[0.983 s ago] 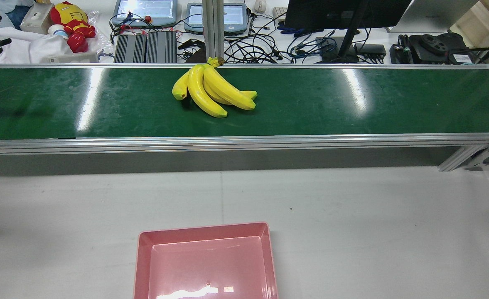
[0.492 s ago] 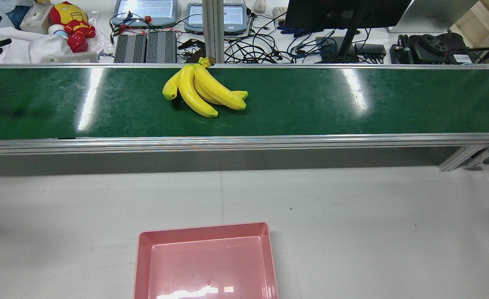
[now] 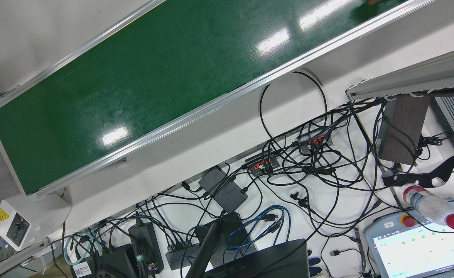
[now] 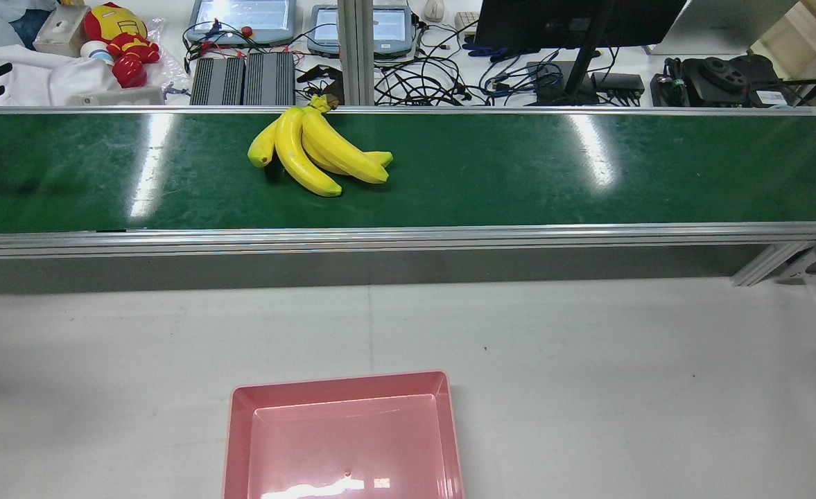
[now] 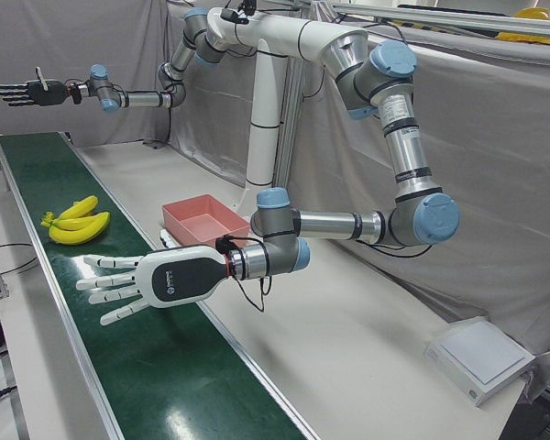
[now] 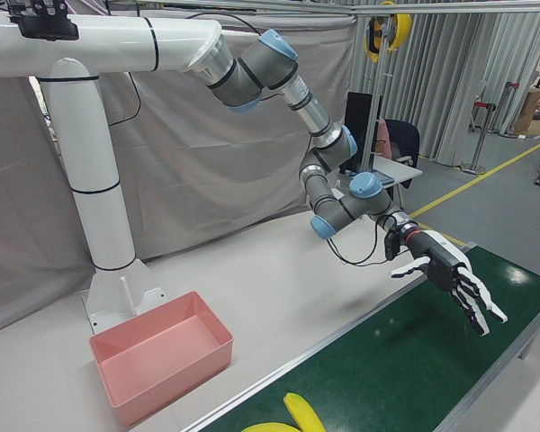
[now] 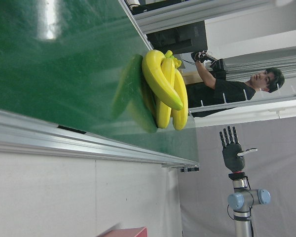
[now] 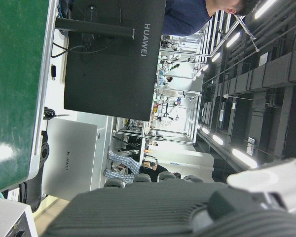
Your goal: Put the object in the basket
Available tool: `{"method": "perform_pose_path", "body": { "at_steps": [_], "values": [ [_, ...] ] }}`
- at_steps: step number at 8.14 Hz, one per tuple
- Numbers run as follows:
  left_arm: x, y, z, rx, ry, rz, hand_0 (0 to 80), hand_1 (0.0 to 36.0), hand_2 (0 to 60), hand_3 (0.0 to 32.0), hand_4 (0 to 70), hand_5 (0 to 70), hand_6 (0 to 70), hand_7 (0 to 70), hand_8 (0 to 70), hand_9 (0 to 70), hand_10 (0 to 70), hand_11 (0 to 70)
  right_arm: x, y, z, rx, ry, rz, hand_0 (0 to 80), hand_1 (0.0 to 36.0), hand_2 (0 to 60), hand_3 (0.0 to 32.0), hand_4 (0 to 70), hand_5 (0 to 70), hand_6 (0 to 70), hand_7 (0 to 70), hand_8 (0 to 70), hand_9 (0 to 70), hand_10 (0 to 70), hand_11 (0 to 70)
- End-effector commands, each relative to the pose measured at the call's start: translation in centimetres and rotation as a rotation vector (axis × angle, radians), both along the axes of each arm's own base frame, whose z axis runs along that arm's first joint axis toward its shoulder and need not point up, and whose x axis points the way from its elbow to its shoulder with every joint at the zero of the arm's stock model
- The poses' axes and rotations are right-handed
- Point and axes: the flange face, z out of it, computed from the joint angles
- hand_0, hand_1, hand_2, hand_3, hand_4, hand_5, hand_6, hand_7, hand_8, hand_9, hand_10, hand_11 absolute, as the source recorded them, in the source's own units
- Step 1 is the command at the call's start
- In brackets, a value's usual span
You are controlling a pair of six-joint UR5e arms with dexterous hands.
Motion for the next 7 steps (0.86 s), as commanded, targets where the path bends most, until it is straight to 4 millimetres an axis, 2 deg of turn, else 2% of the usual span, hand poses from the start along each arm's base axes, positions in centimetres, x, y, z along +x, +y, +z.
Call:
{"method": "perform_pose_path", "body": {
  "at_steps": [1, 3, 4, 5, 6, 7],
  "values": [
    [0.5, -1.0, -2.8, 0.021, -0.048, -0.008, 58.1, 18.5, 0.2, 19.6, 3.6, 18.8, 1.6, 7.4, 12.1, 11.9, 4.4, 8.7, 0.0, 0.0, 0.0, -0.001, 0.001, 0.0, 0.0, 0.0, 0.0, 0.0, 0.0, 0.0, 0.0, 0.0, 0.0, 0.0, 0.0, 0.0],
    [1.4, -2.7, -8.0, 0.077, -0.195, -0.036, 59.3, 19.7, 0.1, 22.2, 2.4, 17.9, 0.0, 6.8, 10.2, 9.6, 4.5, 9.0, 0.0, -0.1, -0.1, 0.0, 0.001, 0.0, 0.0, 0.0, 0.0, 0.0, 0.0, 0.0, 0.0, 0.0, 0.0, 0.0, 0.0, 0.0],
    [4.2, -3.2, -10.8, 0.092, -0.26, -0.011, 58.5, 18.7, 0.0, 22.8, 0.6, 18.2, 0.6, 6.8, 11.3, 10.7, 3.2, 7.0, 0.0, 0.0, 0.0, -0.001, 0.001, 0.0, 0.0, 0.0, 0.0, 0.0, 0.0, 0.0, 0.0, 0.0, 0.0, 0.0, 0.0, 0.0],
    [6.5, -2.5, -12.6, 0.117, -0.309, 0.014, 57.7, 17.8, 0.0, 23.6, 0.0, 18.2, 1.1, 6.8, 12.3, 11.1, 2.6, 6.1, 0.0, 0.0, 0.0, 0.0, 0.001, 0.0, 0.0, 0.0, 0.0, 0.0, 0.0, 0.0, 0.0, 0.0, 0.0, 0.0, 0.0, 0.0],
    [8.2, -1.4, -15.6, 0.153, -0.388, 0.026, 57.7, 17.6, 0.0, 22.8, 0.0, 18.9, 1.5, 6.9, 12.5, 11.2, 2.4, 5.8, 0.0, 0.0, 0.0, -0.001, 0.001, 0.0, 0.0, 0.0, 0.0, 0.0, 0.0, 0.0, 0.0, 0.0, 0.0, 0.0, 0.0, 0.0],
    [10.1, -0.4, -18.5, 0.19, -0.462, 0.039, 57.4, 16.9, 0.0, 23.8, 0.0, 18.4, 1.3, 6.8, 12.5, 11.1, 1.8, 5.0, 0.0, 0.0, 0.0, -0.001, 0.001, 0.0, 0.0, 0.0, 0.0, 0.0, 0.0, 0.0, 0.0, 0.0, 0.0, 0.0, 0.0, 0.0]
  ]
}}
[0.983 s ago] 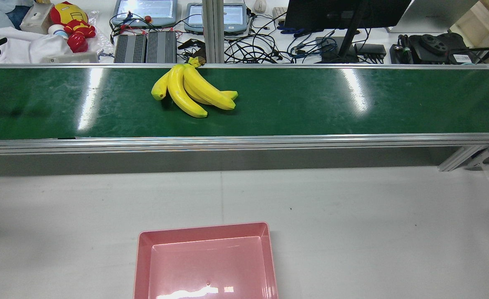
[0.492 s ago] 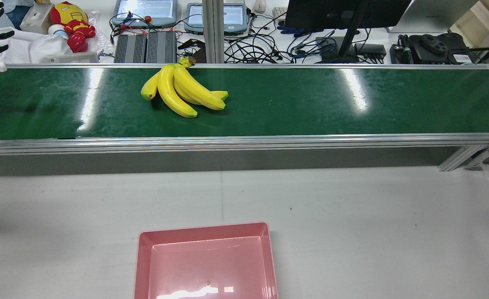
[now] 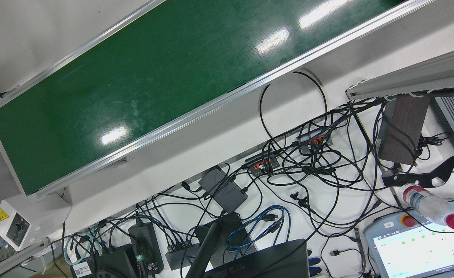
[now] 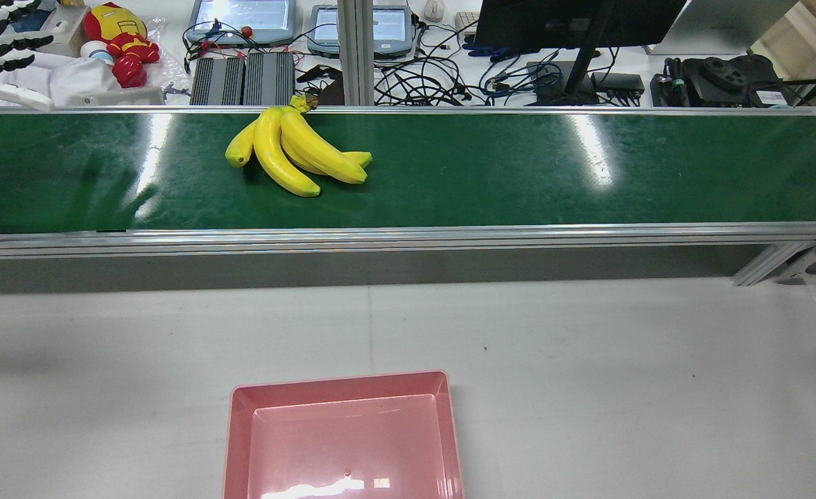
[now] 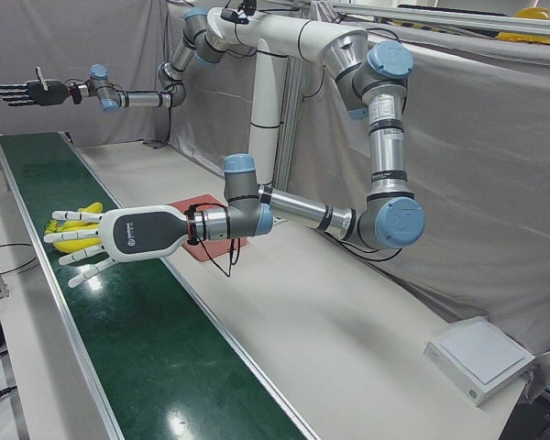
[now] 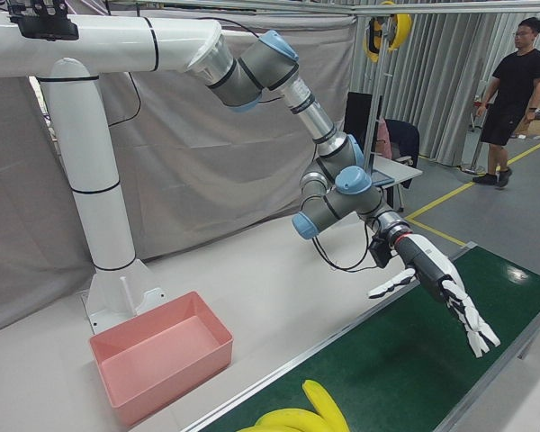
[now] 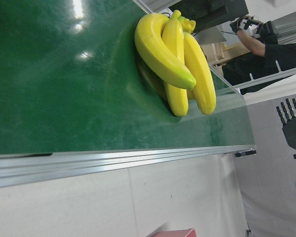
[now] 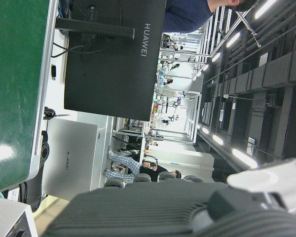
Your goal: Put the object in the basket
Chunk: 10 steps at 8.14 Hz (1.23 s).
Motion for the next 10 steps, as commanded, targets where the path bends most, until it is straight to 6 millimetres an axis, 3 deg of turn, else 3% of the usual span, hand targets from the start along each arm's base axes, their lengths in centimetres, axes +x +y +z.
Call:
{"method": "perform_pose_path", "body": {
  "at_steps": [1, 5, 6, 8, 10],
  "values": [
    [5.3, 2.3, -6.9, 0.076, -0.176, 0.042, 57.1, 16.2, 0.0, 23.0, 0.0, 18.3, 1.5, 6.7, 13.0, 11.3, 1.5, 4.4, 0.0, -0.1, -0.1, 0.001, 0.0, 0.0, 0.0, 0.0, 0.0, 0.0, 0.0, 0.0, 0.0, 0.0, 0.0, 0.0, 0.0, 0.0],
    [7.2, 3.1, -6.5, 0.057, -0.253, -0.048, 57.5, 17.6, 0.0, 21.6, 0.0, 20.1, 1.9, 7.1, 13.5, 11.7, 1.7, 4.7, 0.0, 0.0, 0.0, 0.001, 0.0, 0.0, 0.0, 0.0, 0.0, 0.0, 0.0, 0.0, 0.0, 0.0, 0.0, 0.0, 0.0, 0.0],
    [8.5, 3.7, -6.5, 0.046, -0.271, -0.068, 58.3, 19.0, 1.2, 19.4, 1.1, 21.2, 2.5, 7.2, 13.7, 11.8, 1.5, 4.5, 0.0, 0.0, 0.0, 0.001, 0.0, 0.0, 0.0, 0.0, 0.0, 0.0, 0.0, 0.0, 0.0, 0.0, 0.0, 0.0, 0.0, 0.0],
    [11.7, 4.5, -7.5, 0.057, -0.305, -0.082, 58.6, 18.5, 0.0, 19.6, 0.6, 22.1, 2.8, 7.0, 13.8, 11.3, 0.6, 3.2, 0.0, 0.0, 0.0, -0.001, -0.002, 0.0, 0.0, 0.0, 0.0, 0.0, 0.0, 0.0, 0.0, 0.0, 0.0, 0.0, 0.0, 0.0],
    [13.1, 2.8, -6.6, 0.024, -0.348, -0.09, 56.0, 15.7, 0.0, 19.4, 0.0, 18.1, 2.7, 6.4, 15.5, 10.0, 0.0, 0.0, 0.0, -0.1, -0.1, 0.002, 0.0, 0.0, 0.0, 0.0, 0.0, 0.0, 0.0, 0.0, 0.0, 0.0, 0.0, 0.0, 0.0, 0.0]
  ]
}}
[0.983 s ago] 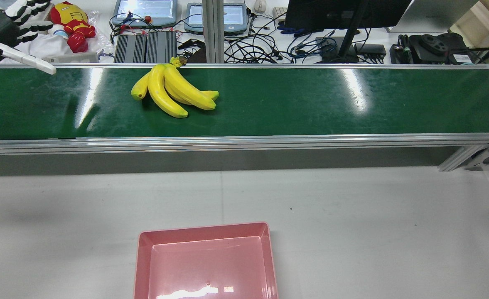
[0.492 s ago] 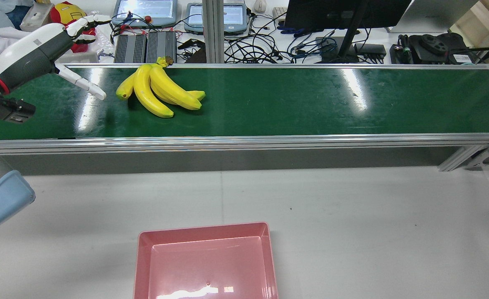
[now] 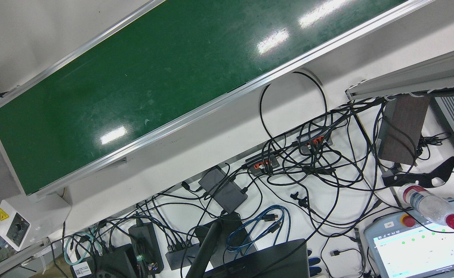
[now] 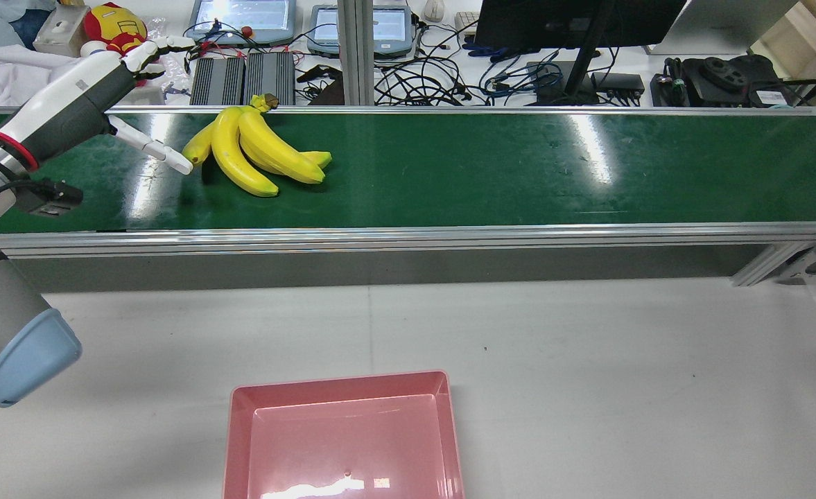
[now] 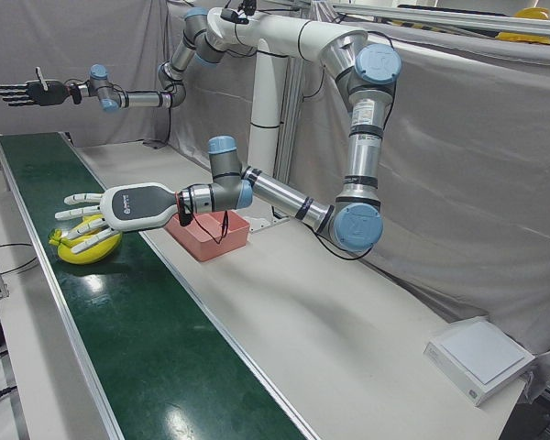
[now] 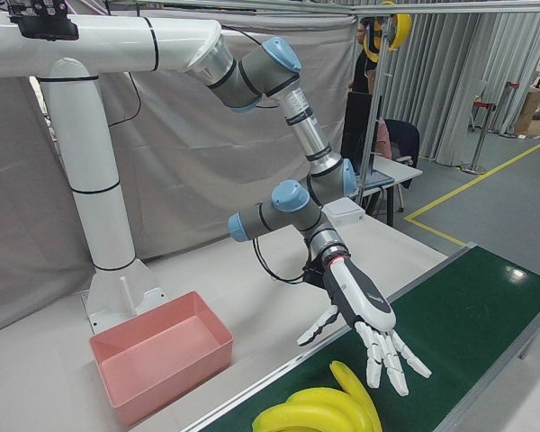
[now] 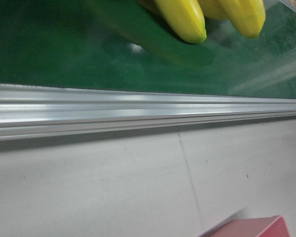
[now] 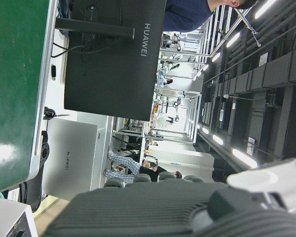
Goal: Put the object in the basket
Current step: 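Reach the left hand down over the bananas on the belt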
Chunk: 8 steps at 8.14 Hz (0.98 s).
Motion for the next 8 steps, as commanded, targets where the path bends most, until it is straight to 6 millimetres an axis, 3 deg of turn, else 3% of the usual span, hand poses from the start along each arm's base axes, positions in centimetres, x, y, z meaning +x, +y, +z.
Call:
{"method": "perform_pose_path", "body": {
  "at_steps": [1, 3, 8],
  "values": [
    [3.3, -2.7, 0.7, -0.05, -0.061, -0.014, 55.7, 15.0, 0.0, 20.2, 0.0, 17.0, 2.5, 6.3, 15.6, 9.7, 0.0, 0.0, 0.0, -0.1, -0.1, 0.002, 0.001, 0.0, 0.0, 0.0, 0.0, 0.0, 0.0, 0.0, 0.0, 0.0, 0.0, 0.0, 0.0, 0.0],
    [5.3, -5.0, 0.6, -0.067, -0.077, -0.013, 54.5, 14.1, 0.0, 20.6, 0.0, 16.3, 2.4, 6.6, 16.4, 10.1, 0.0, 0.0, 0.0, 0.0, 0.0, 0.001, 0.001, 0.0, 0.0, 0.0, 0.0, 0.0, 0.0, 0.0, 0.0, 0.0, 0.0, 0.0, 0.0, 0.0],
    [5.5, -5.1, 1.6, -0.065, -0.075, -0.012, 54.3, 15.1, 0.0, 19.4, 0.0, 19.6, 3.1, 7.4, 16.4, 11.6, 0.0, 0.1, 0.0, 0.0, 0.0, 0.001, 0.001, 0.0, 0.0, 0.0, 0.0, 0.0, 0.0, 0.0, 0.0, 0.0, 0.0, 0.0, 0.0, 0.0]
  ]
}}
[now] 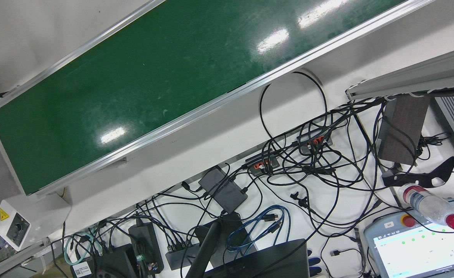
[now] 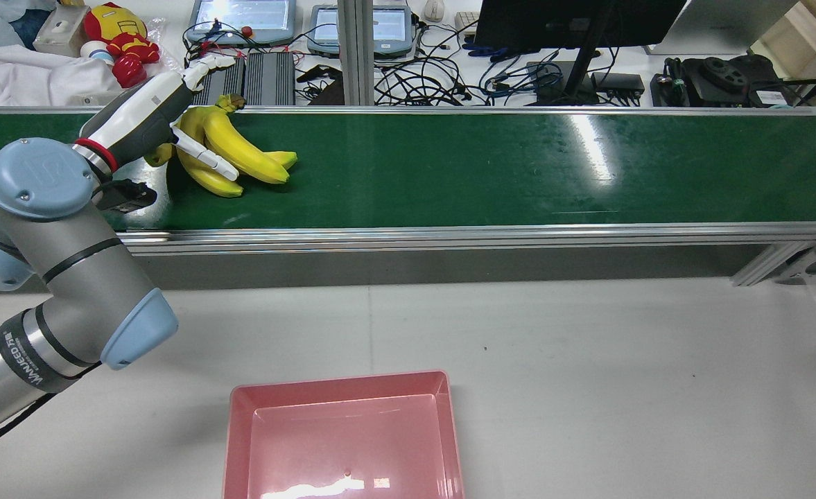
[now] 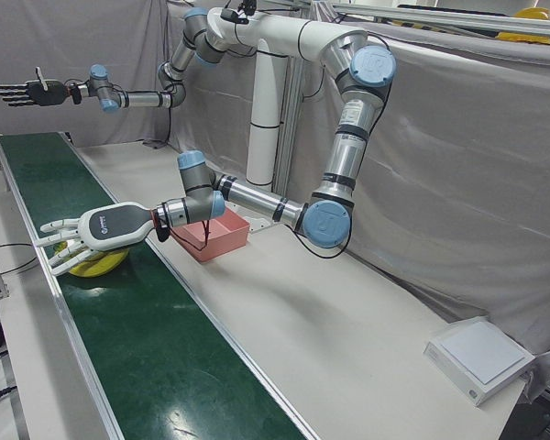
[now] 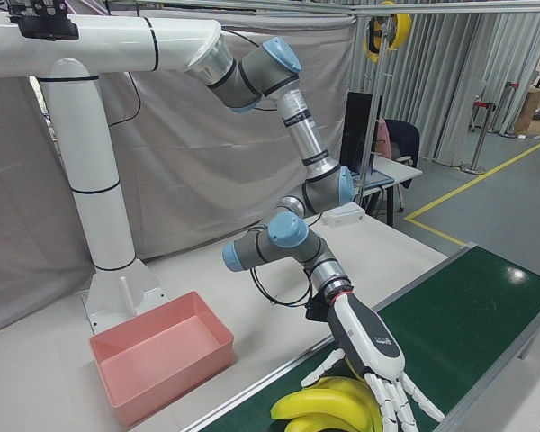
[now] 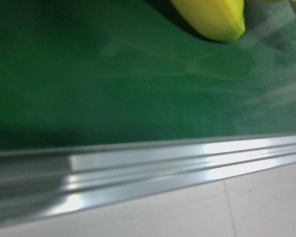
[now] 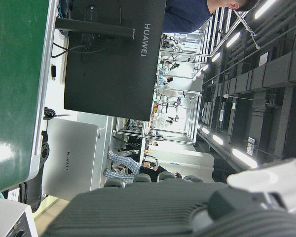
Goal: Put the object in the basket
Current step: 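Reach the left hand down over the bananas on the belt, then close the left hand fingers around the banana bunch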
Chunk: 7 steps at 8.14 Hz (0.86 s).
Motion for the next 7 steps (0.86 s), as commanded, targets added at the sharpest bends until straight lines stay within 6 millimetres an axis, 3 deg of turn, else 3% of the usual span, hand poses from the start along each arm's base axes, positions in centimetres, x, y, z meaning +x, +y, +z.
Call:
{"method": "perform_pose_path", "body": {
  "at_steps": [1, 3, 4, 5, 6, 7],
  "values": [
    [0.5, -0.3, 1.4, -0.009, -0.008, 0.003, 54.4, 15.4, 0.0, 18.2, 0.0, 20.3, 3.3, 7.5, 16.6, 12.3, 0.0, 0.7, 0.0, 0.0, 0.0, -0.001, 0.001, 0.0, 0.0, 0.0, 0.0, 0.0, 0.0, 0.0, 0.0, 0.0, 0.0, 0.0, 0.0, 0.0],
    [0.8, -0.5, 2.1, -0.021, -0.021, 0.004, 54.2, 16.5, 4.1, 16.8, 0.0, 23.4, 3.8, 8.5, 17.8, 14.6, 0.6, 2.8, 0.0, 0.0, 0.0, 0.001, -0.001, 0.0, 0.0, 0.0, 0.0, 0.0, 0.0, 0.0, 0.0, 0.0, 0.0, 0.0, 0.0, 0.0],
    [0.7, -0.4, 2.1, -0.024, -0.023, 0.002, 53.6, 18.6, 19.4, 12.0, 2.0, 60.0, 6.9, 18.4, 24.9, 26.9, 9.6, 15.7, 0.0, 0.0, 0.0, -0.001, 0.001, 0.0, 0.0, 0.0, 0.0, 0.0, 0.0, 0.0, 0.0, 0.0, 0.0, 0.0, 0.0, 0.0],
    [0.0, -0.7, 1.4, -0.023, -0.02, -0.008, 53.1, 27.5, 60.0, 0.0, 8.8, 70.0, 15.3, 40.5, 39.1, 47.0, 23.7, 36.3, 0.0, 0.0, 0.0, -0.001, 0.001, 0.0, 0.0, 0.0, 0.0, 0.0, 0.0, 0.0, 0.0, 0.0, 0.0, 0.0, 0.0, 0.0],
    [-0.3, -0.6, 0.6, -0.014, -0.012, -0.01, 52.0, 28.3, 60.0, 0.0, 10.6, 70.0, 17.7, 47.0, 43.3, 51.9, 27.3, 41.1, 0.0, 0.0, 0.0, -0.001, 0.001, 0.0, 0.0, 0.0, 0.0, 0.0, 0.0, 0.0, 0.0, 0.0, 0.0, 0.0, 0.0, 0.0],
    [-0.4, -0.5, 0.4, -0.009, -0.006, -0.011, 48.6, 17.9, 50.5, 0.0, 9.7, 70.0, 21.8, 54.8, 48.4, 60.4, 33.2, 48.1, 0.0, 0.0, 0.0, -0.001, 0.001, 0.0, 0.0, 0.0, 0.0, 0.0, 0.0, 0.0, 0.0, 0.0, 0.0, 0.0, 0.0, 0.0]
  ]
}}
